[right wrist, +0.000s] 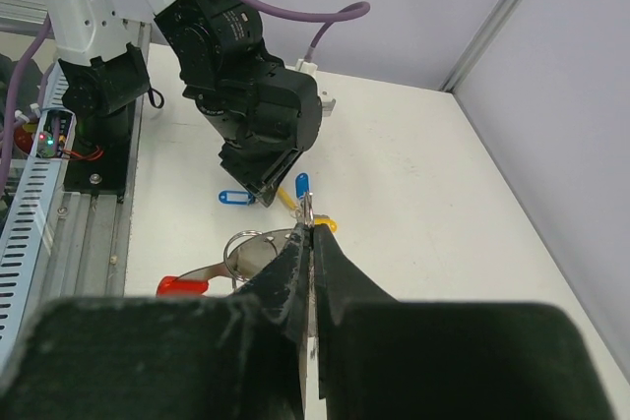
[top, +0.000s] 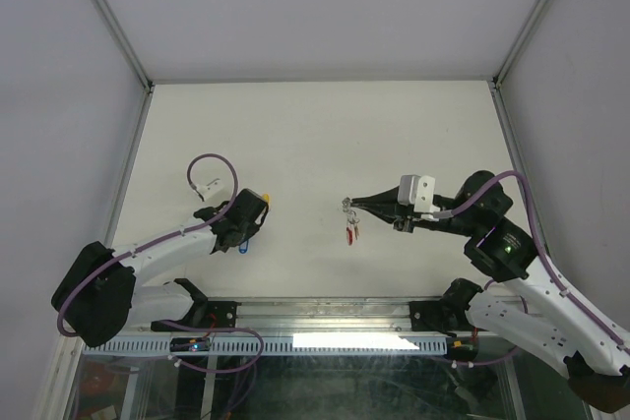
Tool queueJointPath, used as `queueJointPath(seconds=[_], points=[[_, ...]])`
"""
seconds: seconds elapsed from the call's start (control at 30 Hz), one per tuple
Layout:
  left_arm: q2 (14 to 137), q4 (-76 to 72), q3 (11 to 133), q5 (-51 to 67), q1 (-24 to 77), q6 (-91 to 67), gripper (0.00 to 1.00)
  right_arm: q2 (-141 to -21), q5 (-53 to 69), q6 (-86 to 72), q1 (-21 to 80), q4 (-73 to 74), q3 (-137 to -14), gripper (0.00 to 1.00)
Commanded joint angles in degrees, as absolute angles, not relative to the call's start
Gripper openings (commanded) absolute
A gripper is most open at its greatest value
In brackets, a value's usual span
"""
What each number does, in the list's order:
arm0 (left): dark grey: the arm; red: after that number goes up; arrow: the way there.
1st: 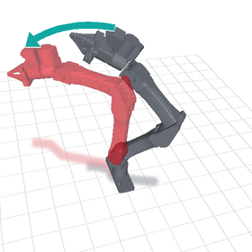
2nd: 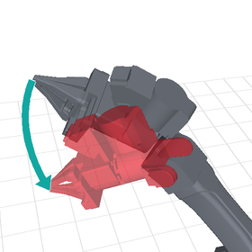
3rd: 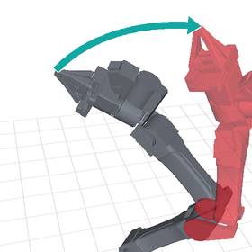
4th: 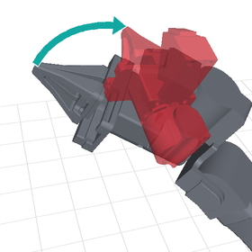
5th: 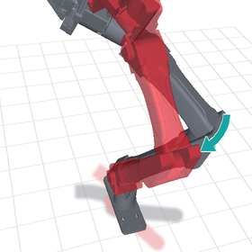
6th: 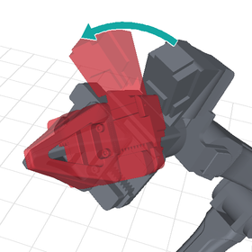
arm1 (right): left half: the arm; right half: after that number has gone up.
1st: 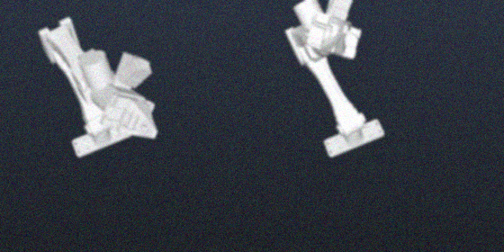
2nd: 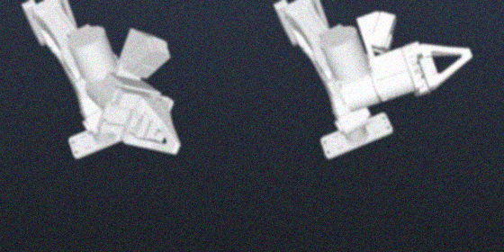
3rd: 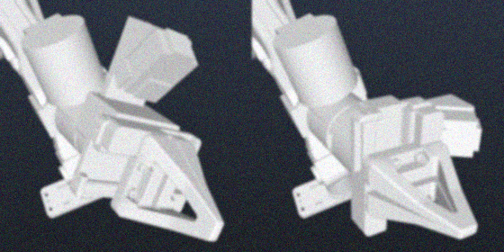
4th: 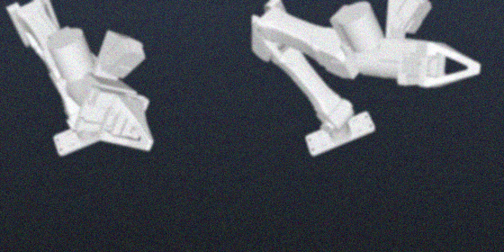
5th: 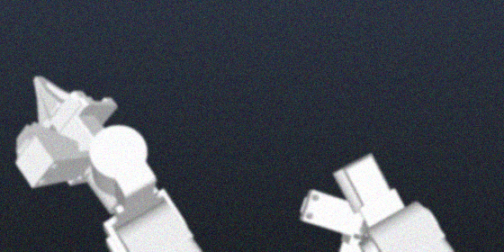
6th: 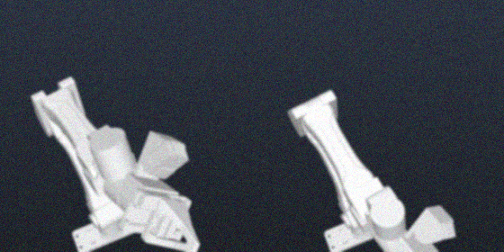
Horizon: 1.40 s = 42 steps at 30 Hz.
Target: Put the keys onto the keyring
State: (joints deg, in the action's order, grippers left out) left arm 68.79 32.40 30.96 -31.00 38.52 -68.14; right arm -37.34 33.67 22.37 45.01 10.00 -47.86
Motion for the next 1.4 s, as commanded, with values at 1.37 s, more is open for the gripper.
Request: queueJointPath(seconds=[1.37], points=[[67.56, 37.62, 34.07, -34.40, 43.39, -72.59, 0.06, -36.29, 32.58, 20.05, 45.83, 8.44, -47.55, 0.00]])
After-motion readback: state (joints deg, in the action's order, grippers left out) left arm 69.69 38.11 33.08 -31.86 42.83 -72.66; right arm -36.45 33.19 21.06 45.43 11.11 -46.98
